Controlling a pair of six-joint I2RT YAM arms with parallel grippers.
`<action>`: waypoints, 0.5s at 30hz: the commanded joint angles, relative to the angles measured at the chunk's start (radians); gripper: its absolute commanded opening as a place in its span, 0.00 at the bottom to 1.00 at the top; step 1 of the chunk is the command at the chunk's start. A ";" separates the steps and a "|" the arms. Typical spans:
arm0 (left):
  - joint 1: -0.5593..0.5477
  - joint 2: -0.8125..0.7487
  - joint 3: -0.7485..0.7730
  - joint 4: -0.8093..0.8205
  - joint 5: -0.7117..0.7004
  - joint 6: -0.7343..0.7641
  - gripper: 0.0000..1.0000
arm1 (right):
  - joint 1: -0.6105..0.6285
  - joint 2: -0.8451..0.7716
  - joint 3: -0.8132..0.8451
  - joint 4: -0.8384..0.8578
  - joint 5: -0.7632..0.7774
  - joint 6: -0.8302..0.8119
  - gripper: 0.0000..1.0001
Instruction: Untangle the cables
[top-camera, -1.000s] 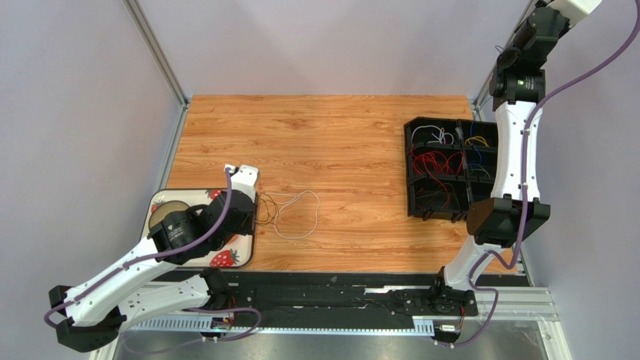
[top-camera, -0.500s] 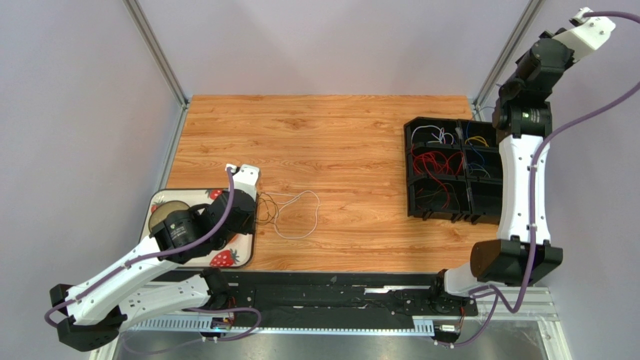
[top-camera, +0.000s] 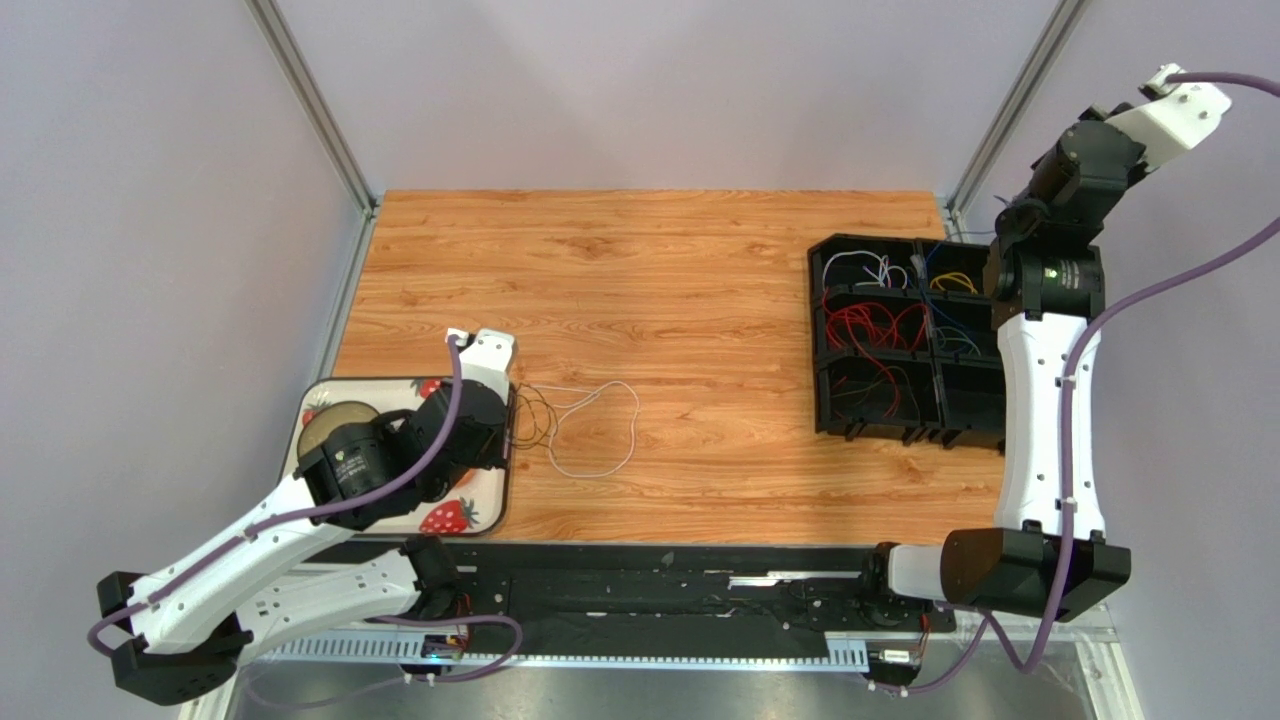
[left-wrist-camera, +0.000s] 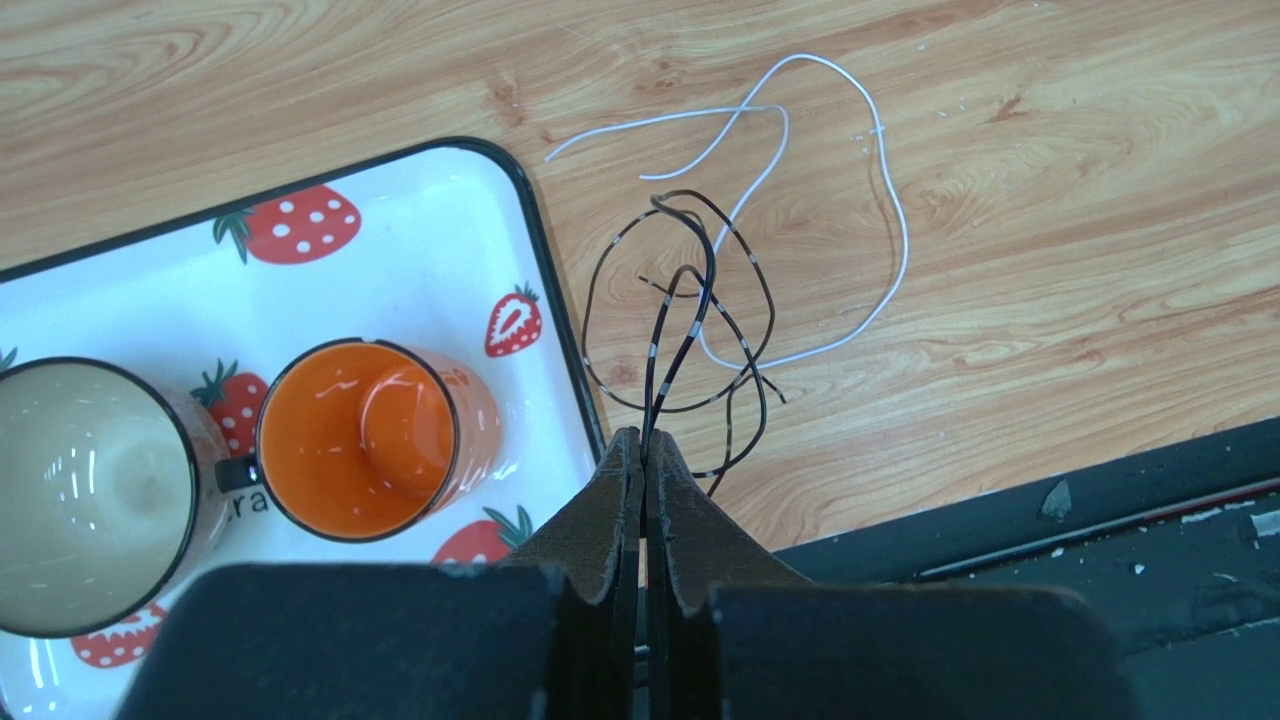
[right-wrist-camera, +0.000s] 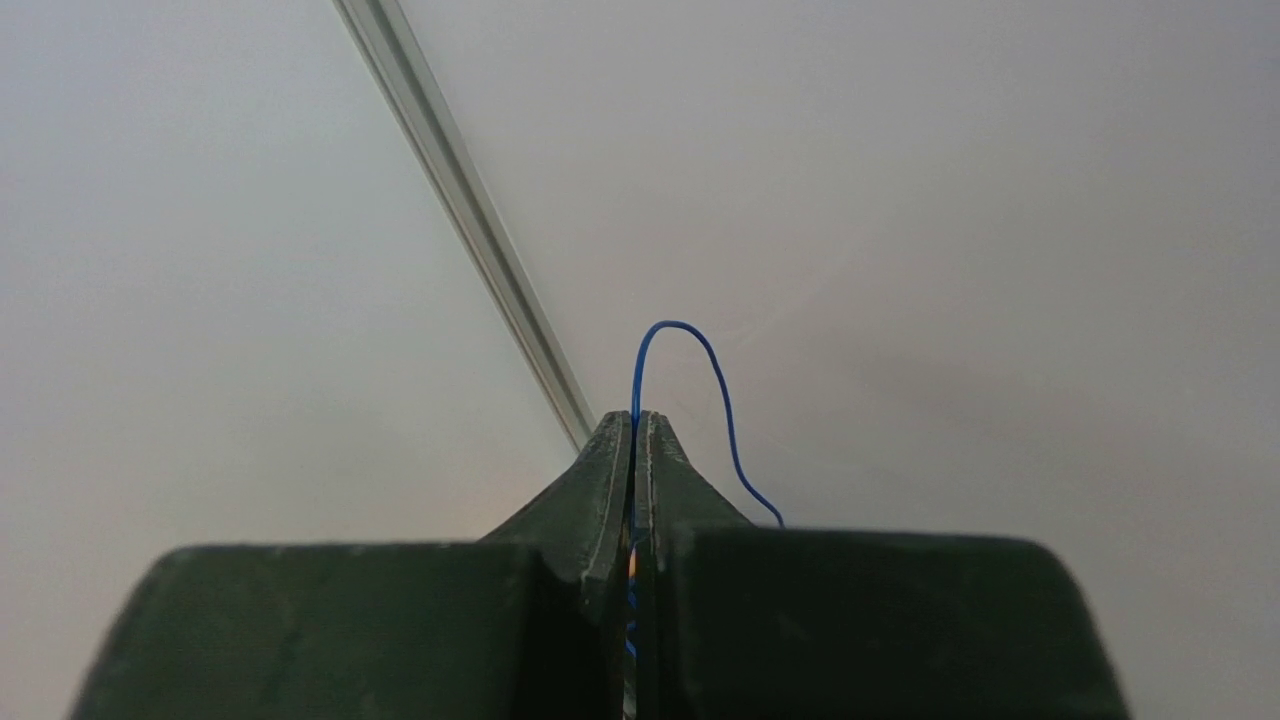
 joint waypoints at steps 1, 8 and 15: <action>0.004 -0.007 -0.006 0.016 -0.007 0.006 0.00 | -0.017 -0.006 -0.045 -0.061 0.079 0.050 0.00; 0.004 0.018 -0.003 0.019 -0.002 0.010 0.00 | -0.029 -0.017 -0.059 -0.135 0.221 0.069 0.00; 0.004 0.033 -0.003 0.015 -0.004 0.009 0.00 | -0.041 -0.072 -0.079 -0.175 0.248 0.077 0.00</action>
